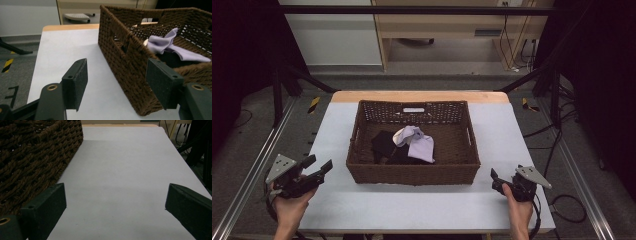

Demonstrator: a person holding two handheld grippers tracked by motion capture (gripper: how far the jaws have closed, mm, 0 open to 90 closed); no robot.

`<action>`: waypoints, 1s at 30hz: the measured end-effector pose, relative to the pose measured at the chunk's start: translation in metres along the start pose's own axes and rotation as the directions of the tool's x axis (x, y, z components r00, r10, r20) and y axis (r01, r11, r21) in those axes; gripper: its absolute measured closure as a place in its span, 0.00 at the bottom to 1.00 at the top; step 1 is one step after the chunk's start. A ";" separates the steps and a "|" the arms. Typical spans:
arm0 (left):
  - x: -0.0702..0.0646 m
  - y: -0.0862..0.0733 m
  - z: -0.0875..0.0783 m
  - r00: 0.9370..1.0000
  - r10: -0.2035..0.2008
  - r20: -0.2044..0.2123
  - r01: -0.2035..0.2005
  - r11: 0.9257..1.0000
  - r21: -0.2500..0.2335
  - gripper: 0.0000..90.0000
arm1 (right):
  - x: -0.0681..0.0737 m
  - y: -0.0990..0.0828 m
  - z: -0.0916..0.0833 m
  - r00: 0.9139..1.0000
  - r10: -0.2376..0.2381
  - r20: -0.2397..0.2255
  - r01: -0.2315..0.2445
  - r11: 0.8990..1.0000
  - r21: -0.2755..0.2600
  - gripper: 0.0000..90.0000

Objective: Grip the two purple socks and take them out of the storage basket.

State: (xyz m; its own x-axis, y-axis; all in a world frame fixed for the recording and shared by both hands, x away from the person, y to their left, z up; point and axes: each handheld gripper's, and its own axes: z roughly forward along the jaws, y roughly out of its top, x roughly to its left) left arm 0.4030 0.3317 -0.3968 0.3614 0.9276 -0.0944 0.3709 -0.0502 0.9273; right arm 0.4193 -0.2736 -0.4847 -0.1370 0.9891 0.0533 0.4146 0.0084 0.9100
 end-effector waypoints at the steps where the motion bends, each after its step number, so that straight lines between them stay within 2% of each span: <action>1: 0.000 0.003 0.000 1.000 0.003 -0.001 -0.003 1.000 -0.002 0.37 | 0.000 0.000 0.000 1.000 -0.001 0.000 0.001 1.000 0.000 0.04; 6: -0.003 0.016 0.000 1.000 -0.010 0.011 0.011 1.000 -0.021 0.37 | 0.000 0.000 0.000 1.000 -0.001 0.001 0.001 1.000 -0.006 0.04; 11: -0.010 0.029 0.004 1.000 -0.005 0.025 0.006 0.999 -0.038 0.37 | 0.000 0.000 0.000 1.000 0.001 -0.004 -0.001 1.000 0.002 0.04; 19: -0.028 0.048 0.016 0.998 0.024 0.066 -0.021 0.999 -0.045 0.38 | 0.000 0.000 0.000 1.000 0.003 0.000 -0.003 1.000 0.003 0.04; 30: -0.060 0.075 0.045 0.992 0.063 0.109 -0.060 0.998 -0.037 0.38 | 0.000 0.000 0.001 1.000 0.005 -0.001 -0.005 1.000 0.003 0.04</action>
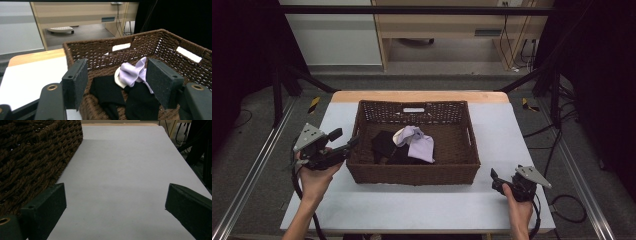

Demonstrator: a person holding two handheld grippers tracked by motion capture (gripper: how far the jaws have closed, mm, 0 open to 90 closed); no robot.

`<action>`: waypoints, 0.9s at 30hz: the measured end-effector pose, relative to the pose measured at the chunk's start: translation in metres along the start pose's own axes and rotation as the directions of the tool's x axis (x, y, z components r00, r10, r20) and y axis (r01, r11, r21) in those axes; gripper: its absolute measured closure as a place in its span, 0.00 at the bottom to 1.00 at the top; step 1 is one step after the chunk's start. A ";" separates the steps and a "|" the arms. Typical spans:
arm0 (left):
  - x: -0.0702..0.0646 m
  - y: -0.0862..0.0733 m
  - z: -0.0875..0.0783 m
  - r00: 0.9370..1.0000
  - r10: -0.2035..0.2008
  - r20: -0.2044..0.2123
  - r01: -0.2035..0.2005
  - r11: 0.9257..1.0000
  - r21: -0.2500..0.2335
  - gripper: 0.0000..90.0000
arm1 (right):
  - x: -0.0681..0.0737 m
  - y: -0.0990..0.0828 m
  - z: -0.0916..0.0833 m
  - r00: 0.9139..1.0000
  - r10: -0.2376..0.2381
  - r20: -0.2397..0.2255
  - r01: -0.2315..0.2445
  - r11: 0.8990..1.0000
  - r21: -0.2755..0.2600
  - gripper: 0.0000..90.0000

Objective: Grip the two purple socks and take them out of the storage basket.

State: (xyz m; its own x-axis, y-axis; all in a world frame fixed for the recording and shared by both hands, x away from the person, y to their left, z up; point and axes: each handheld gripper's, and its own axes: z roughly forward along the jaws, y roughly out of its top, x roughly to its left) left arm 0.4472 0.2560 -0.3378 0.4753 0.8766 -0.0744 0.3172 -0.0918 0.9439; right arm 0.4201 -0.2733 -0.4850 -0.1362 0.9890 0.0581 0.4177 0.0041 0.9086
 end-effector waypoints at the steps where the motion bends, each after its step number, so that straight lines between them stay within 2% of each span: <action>1: 0.000 0.000 0.000 1.000 0.000 0.000 0.000 1.000 0.000 0.38 | 0.000 0.000 0.000 1.000 0.000 0.000 0.000 1.000 0.000 0.04; 9: -0.017 0.019 0.021 0.999 0.030 0.021 -0.031 0.999 0.015 0.38 | 0.000 0.000 0.000 1.000 -0.008 0.002 0.008 1.000 0.006 0.04; 12: -0.025 0.026 0.033 0.999 0.039 0.032 -0.040 0.999 0.026 0.38 | 0.000 0.000 0.000 1.000 -0.008 0.003 0.008 1.000 0.006 0.04; 27: -0.042 0.041 0.079 0.998 0.050 0.041 -0.053 0.996 0.073 0.41 | 0.000 0.000 0.000 1.000 -0.005 0.002 0.005 1.000 0.010 0.04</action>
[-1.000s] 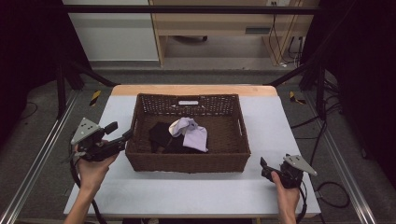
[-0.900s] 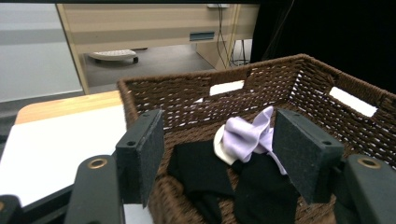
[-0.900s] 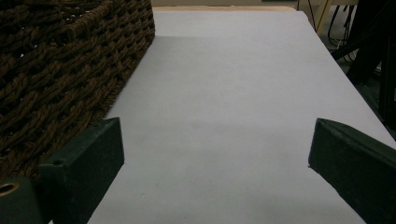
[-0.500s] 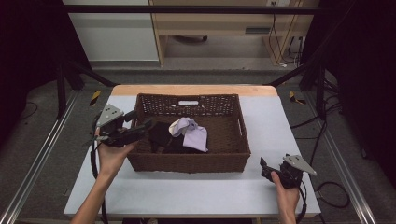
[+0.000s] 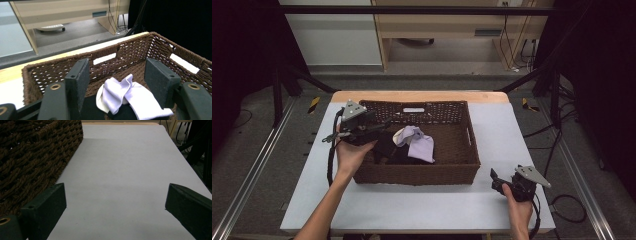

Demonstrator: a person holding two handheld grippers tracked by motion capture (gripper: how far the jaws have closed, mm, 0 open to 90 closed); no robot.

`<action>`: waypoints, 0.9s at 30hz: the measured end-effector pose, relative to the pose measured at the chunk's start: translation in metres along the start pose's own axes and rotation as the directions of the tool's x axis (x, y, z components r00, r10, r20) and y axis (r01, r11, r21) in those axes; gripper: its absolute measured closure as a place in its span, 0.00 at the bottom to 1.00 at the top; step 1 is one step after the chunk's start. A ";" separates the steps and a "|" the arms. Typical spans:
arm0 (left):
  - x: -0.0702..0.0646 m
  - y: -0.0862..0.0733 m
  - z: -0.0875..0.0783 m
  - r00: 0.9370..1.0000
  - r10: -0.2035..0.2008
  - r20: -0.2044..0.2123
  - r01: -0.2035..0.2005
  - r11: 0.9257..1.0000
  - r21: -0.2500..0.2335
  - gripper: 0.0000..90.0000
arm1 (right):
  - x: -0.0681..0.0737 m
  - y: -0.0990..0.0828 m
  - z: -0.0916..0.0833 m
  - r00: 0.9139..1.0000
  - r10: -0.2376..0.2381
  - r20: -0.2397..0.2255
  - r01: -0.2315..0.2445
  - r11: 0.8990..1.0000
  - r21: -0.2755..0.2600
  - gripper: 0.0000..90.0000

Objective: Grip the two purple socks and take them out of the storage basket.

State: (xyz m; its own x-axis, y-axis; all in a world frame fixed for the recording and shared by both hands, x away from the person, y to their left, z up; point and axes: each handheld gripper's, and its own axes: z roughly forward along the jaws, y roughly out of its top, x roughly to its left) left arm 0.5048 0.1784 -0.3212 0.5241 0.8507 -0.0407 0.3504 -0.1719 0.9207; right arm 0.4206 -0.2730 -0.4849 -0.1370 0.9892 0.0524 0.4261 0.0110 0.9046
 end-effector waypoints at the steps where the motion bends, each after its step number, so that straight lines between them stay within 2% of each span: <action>1: 0.000 0.001 0.004 1.000 -0.001 0.000 0.001 1.000 0.004 0.42 | 0.000 0.000 0.000 1.000 0.002 -0.001 -0.002 1.000 0.000 0.04; 3: 0.000 0.002 0.013 1.000 -0.013 0.000 0.013 1.000 0.019 0.43 | 0.000 0.000 0.000 1.000 0.000 -0.003 0.000 1.000 0.000 0.04; 14: -0.003 -0.004 0.048 1.000 -0.013 0.008 0.013 0.996 0.085 0.48 | 0.000 0.000 0.001 1.000 0.004 -0.006 -0.004 1.000 0.004 0.04; 15: -0.003 -0.006 0.055 1.000 -0.015 0.009 0.014 0.994 0.107 0.49 | 0.000 0.000 0.001 1.000 0.002 -0.004 -0.002 1.000 0.006 0.04; 19: -0.006 -0.009 0.065 1.000 -0.020 0.001 0.020 0.991 0.132 0.49 | 0.000 0.000 0.001 1.000 0.002 -0.004 -0.002 1.000 0.005 0.04; 22: -0.008 -0.012 0.073 1.000 -0.019 0.004 0.018 0.986 0.165 0.51 | 0.000 0.000 0.001 1.000 0.003 -0.008 -0.003 1.000 0.006 0.04; 23: -0.008 -0.013 0.078 1.000 -0.027 0.008 0.025 0.983 0.184 0.53 | 0.000 0.000 0.001 1.000 0.004 -0.005 -0.004 1.000 0.006 0.04; 24: -0.008 -0.013 0.078 1.000 -0.027 0.008 0.025 0.983 0.184 0.53 | 0.000 0.000 0.001 1.000 0.004 -0.005 -0.004 1.000 0.006 0.04; 25: -0.009 -0.015 0.082 0.999 -0.033 0.011 0.030 0.978 0.204 0.54 | 0.000 0.000 0.001 1.000 0.005 -0.006 -0.005 1.000 0.004 0.04; 27: -0.009 -0.017 0.085 0.999 -0.034 0.010 0.031 0.976 0.213 0.54 | 0.000 0.000 0.001 1.000 0.004 -0.006 -0.003 1.000 0.006 0.04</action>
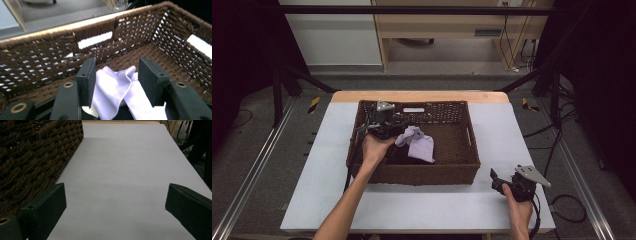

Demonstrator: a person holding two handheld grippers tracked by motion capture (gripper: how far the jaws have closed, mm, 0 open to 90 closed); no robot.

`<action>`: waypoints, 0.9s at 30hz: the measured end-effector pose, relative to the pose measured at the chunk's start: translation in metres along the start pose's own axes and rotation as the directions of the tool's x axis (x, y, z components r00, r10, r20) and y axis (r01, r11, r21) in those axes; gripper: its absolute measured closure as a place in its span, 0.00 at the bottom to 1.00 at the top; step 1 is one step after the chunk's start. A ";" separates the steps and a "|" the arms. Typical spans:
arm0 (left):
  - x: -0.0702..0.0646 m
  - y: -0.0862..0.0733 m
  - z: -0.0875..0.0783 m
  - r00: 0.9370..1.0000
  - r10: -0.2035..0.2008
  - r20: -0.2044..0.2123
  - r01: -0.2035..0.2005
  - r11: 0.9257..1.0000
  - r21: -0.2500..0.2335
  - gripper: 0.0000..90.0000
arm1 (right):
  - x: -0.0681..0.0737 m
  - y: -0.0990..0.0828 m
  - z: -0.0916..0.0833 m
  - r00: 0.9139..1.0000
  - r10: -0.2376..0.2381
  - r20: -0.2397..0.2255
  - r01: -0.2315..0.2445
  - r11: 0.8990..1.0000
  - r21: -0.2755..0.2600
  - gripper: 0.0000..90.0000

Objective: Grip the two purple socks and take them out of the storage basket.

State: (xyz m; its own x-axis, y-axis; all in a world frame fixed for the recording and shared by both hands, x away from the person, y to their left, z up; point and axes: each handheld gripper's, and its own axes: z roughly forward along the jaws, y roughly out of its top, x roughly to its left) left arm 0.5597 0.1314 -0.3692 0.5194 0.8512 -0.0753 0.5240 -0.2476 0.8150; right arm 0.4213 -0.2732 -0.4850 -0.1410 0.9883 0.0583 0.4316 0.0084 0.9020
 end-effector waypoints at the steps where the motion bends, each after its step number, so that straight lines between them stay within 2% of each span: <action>1: 0.000 -0.001 0.002 1.000 -0.001 0.001 0.001 1.000 0.007 0.54 | 0.000 0.000 0.000 1.000 0.000 0.000 0.000 1.000 0.000 0.04; 6: -0.006 -0.008 0.011 0.999 0.044 -0.021 -0.043 0.998 0.051 0.51 | 0.000 0.000 0.000 1.000 0.001 -0.001 -0.001 1.000 0.001 0.04; 11: -0.008 -0.012 0.015 0.998 0.066 -0.021 -0.064 0.995 0.080 0.50 | 0.000 0.000 0.000 1.000 0.001 0.002 -0.001 1.000 -0.001 0.04; 18: -0.015 -0.015 0.020 0.990 0.136 -0.039 -0.129 0.981 0.142 0.48 | 0.000 0.000 0.000 1.000 0.001 0.004 -0.001 1.000 -0.003 0.04; 22: -0.015 -0.017 0.025 0.991 0.132 -0.036 -0.123 0.975 0.186 0.47 | 0.000 0.000 0.000 1.000 0.002 0.001 -0.002 1.000 0.000 0.04; 27: -0.015 -0.018 0.031 0.990 0.133 -0.037 -0.120 0.961 0.249 0.47 | -0.001 0.000 0.000 1.000 0.002 0.002 -0.002 1.000 0.002 0.04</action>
State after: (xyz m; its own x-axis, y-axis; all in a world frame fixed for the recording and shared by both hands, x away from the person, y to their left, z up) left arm 0.5636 0.1085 -0.4006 0.5591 0.8273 0.0549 0.6098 -0.4552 0.6488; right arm 0.4215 -0.2737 -0.4851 -0.1385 0.9886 0.0594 0.4341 0.0066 0.9009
